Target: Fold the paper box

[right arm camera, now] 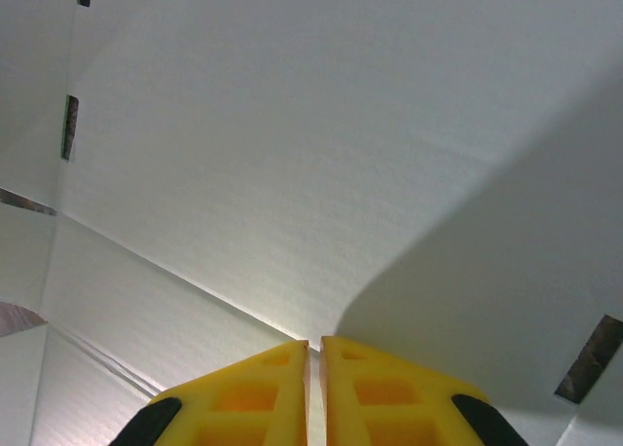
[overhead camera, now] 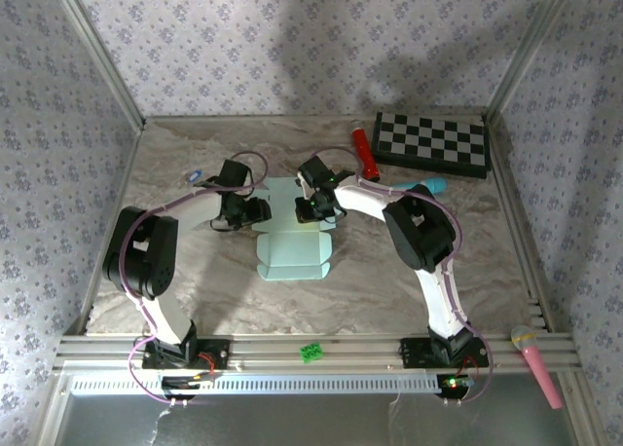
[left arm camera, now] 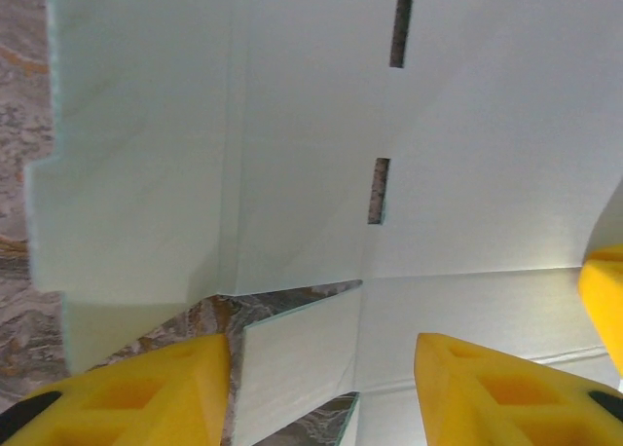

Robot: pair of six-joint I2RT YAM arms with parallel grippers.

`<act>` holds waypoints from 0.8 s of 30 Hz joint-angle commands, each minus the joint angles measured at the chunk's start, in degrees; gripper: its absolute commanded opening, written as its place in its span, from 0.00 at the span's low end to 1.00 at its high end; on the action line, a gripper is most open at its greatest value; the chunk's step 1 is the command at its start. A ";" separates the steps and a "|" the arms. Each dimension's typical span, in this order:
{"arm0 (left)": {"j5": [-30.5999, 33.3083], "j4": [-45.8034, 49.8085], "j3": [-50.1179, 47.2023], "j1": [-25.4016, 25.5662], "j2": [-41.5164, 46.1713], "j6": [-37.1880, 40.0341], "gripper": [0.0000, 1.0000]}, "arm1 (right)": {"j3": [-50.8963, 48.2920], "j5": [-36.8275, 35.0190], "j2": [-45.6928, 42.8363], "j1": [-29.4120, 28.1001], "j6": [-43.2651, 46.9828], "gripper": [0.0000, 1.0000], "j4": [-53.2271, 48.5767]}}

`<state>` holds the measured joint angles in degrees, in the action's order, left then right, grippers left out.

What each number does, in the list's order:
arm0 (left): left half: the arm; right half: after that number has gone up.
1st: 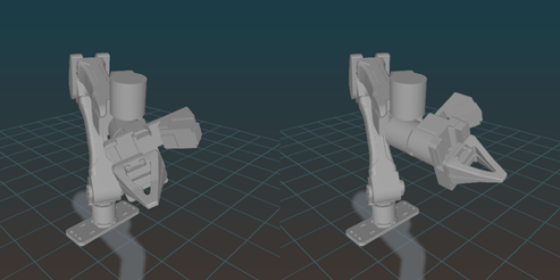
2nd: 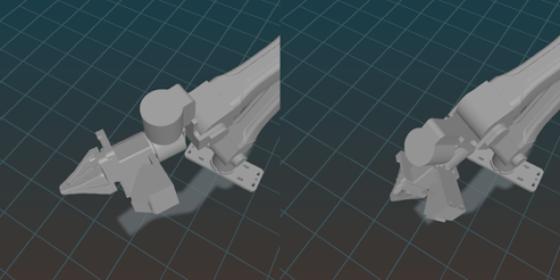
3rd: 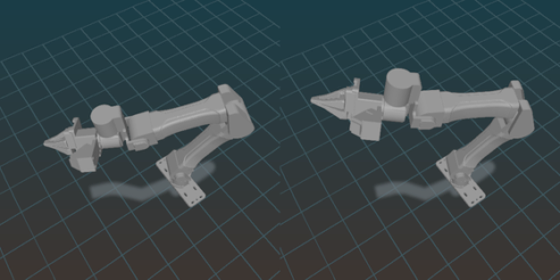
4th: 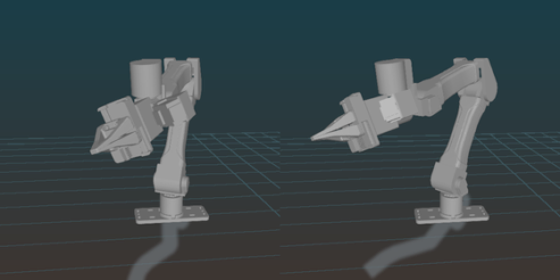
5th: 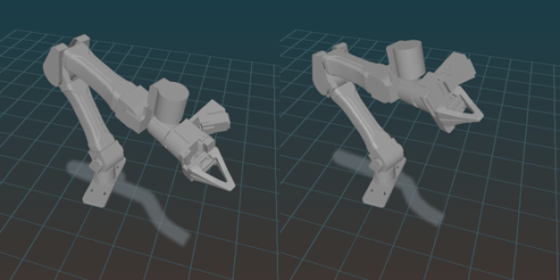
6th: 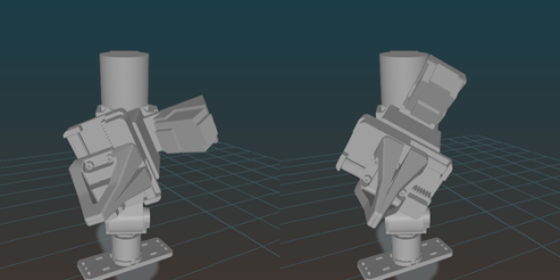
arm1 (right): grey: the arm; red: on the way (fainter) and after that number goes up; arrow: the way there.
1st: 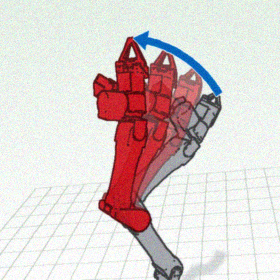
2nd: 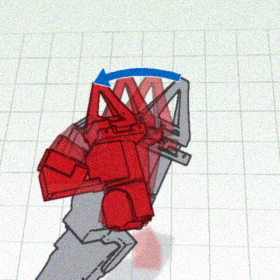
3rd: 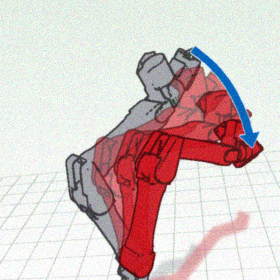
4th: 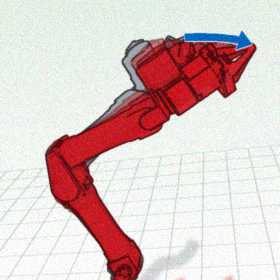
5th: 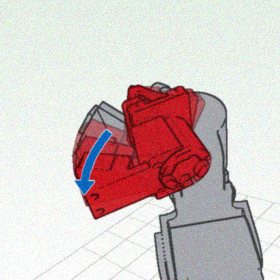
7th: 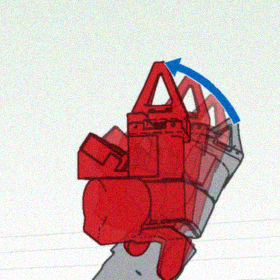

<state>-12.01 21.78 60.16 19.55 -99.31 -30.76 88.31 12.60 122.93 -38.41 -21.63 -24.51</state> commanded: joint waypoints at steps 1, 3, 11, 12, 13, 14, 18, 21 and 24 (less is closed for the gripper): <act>-2.30 -0.60 0.22 0.09 -1.37 -0.51 0.51 | -0.94 -1.26 1.34 -0.53 -0.81 0.14 -1.02; -2.34 -0.49 0.52 0.08 -1.17 -0.79 0.50 | -0.95 -1.27 1.34 -0.54 -0.88 0.14 -1.04; -3.55 -0.04 1.02 0.57 1.78 -0.18 0.43 | -0.36 -1.03 1.85 -0.64 -1.05 0.14 -1.14; -3.55 0.07 1.19 0.71 1.99 -0.09 0.42 | -0.33 -1.07 1.95 -0.73 -1.05 0.14 -1.26; -3.56 0.17 1.13 0.82 2.16 -0.01 0.42 | -0.32 -1.09 2.00 -0.78 -1.09 0.14 -1.16; -3.67 0.16 1.17 0.92 2.31 0.08 0.42 | -0.25 -1.09 2.11 -0.73 -1.08 0.14 -1.25; -3.73 0.10 1.33 1.62 2.75 0.27 0.41 | -0.16 -1.26 2.48 -0.73 -1.14 0.14 -1.48; -4.03 0.01 1.80 2.41 2.41 0.61 0.41 | -0.16 -1.26 2.74 -0.77 -1.21 0.14 -1.45; -4.44 -0.25 2.32 3.11 1.43 0.63 0.41 | -0.08 -1.17 2.92 -0.78 -1.40 0.13 -1.37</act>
<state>-14.22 21.63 60.31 21.82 -97.76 -30.94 88.31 12.21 123.09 -38.41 -21.87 -24.38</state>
